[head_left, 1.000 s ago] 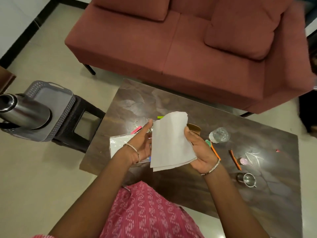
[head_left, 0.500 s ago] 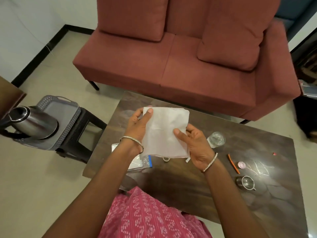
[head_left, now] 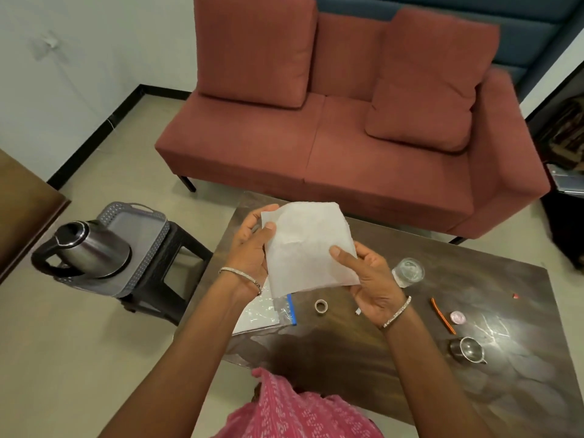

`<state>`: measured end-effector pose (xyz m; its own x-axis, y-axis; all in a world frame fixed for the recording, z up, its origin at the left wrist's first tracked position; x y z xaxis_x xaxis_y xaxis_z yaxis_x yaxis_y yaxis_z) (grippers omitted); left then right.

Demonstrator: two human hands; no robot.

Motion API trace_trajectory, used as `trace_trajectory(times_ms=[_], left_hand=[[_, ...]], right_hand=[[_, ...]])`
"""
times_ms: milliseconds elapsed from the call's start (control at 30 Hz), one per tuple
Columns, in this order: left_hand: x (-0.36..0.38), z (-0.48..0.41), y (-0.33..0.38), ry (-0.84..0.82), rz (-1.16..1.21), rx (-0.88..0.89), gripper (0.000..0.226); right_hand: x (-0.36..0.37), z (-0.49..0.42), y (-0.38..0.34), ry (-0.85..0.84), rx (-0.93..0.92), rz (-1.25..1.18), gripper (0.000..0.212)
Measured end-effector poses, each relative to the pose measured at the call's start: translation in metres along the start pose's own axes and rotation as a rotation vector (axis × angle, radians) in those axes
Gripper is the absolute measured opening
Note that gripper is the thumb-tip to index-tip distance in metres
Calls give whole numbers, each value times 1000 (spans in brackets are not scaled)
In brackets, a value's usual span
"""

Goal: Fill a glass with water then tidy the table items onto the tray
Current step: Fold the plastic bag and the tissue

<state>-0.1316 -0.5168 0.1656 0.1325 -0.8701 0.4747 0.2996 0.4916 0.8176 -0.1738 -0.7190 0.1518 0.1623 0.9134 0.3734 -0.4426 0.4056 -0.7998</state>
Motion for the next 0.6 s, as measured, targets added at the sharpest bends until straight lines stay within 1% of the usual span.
trace_trajectory(times_ms=[67,167,233,300,400,500,600], left_hand=[[-9,0,2,-40,52,-9,29],[-23,1,3,-55,80,-55,29],[-29,2,4,-24,-6,-87,23],[-33,2,5,-7,-173,-89,15],[-37,1,4,-6,-342,-83,15],[-36,0,1,-48,-403,-95,11],[-30,-1,-2,-104,-357,-140,8]], right_hand=[[4,5,9,-22,56,1,51],[8,13,21,44,35,22,43],[7,17,22,88,-30,42,38],[4,23,19,111,-93,73,33],[-5,31,14,124,-134,143,29],[-18,38,9,117,-167,196,25],[-33,39,3,146,-219,227,24]])
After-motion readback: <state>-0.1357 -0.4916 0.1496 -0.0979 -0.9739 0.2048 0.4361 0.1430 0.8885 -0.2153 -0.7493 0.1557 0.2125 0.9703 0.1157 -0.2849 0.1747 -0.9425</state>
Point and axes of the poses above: each hand's wrist, its own z-axis away from the middle knuckle, its own x-axis out of the palm, y = z × x, the point moved 2 cm from there along -z, towards the middle knuckle, and after that the axes turned 1 degree about -x, right-handed, at the moved point
